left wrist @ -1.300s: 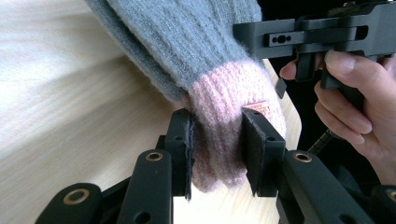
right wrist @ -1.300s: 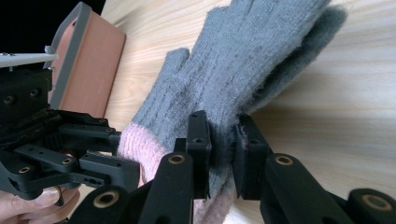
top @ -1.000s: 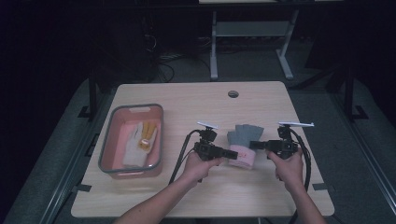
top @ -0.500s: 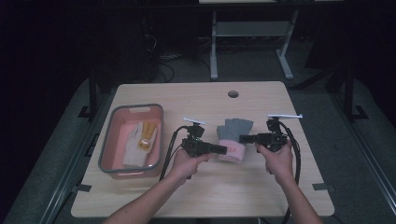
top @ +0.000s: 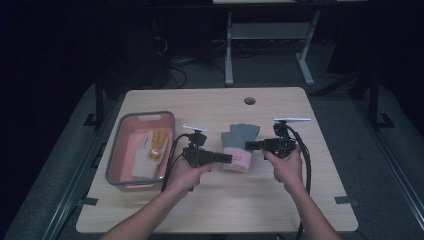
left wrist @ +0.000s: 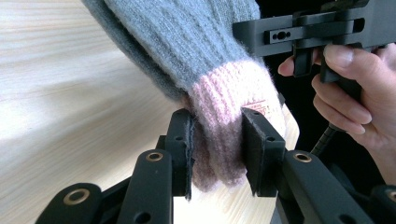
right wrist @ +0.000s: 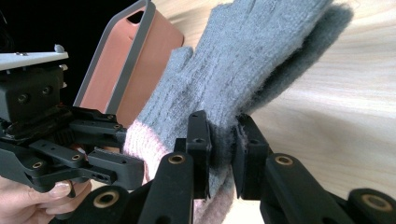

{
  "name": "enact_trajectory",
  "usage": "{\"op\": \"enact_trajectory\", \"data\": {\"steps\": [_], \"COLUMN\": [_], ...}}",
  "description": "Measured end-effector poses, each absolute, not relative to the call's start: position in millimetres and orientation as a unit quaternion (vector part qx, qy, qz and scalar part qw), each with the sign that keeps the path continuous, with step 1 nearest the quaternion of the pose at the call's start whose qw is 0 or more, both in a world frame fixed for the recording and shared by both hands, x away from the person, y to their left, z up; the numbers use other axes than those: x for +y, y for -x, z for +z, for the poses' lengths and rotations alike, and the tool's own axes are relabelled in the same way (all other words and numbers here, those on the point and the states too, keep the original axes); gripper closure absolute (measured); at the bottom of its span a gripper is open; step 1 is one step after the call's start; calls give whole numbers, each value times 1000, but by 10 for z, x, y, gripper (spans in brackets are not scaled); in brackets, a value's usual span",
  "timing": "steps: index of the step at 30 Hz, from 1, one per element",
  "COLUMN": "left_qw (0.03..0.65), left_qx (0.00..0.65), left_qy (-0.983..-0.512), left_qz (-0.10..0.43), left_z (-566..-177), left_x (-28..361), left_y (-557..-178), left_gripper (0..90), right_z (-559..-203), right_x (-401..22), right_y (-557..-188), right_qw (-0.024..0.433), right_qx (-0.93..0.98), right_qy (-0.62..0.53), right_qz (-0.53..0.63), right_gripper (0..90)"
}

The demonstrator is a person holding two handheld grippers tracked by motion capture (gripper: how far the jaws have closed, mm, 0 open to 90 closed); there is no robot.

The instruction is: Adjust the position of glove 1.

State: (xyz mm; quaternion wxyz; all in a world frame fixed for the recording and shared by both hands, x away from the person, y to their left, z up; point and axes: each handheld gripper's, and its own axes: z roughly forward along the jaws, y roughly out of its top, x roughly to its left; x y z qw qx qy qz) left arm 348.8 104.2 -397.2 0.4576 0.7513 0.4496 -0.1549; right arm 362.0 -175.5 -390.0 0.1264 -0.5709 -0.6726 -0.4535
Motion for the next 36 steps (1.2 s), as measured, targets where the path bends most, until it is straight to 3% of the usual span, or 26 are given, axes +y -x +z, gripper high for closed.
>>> {"op": "enact_trajectory", "data": {"steps": [36], "left_qw": [469], "left_qx": [465], "left_qy": [-742], "left_qz": [-119], "left_z": [-3752], "left_x": [1623], "left_y": [-3523], "left_gripper": [660], "right_z": [-3711], "right_x": [-1170], "right_y": [-3886], "right_qw": [146], "right_qx": [-694], "right_qy": [535], "right_qz": [-460], "right_gripper": [783]}}
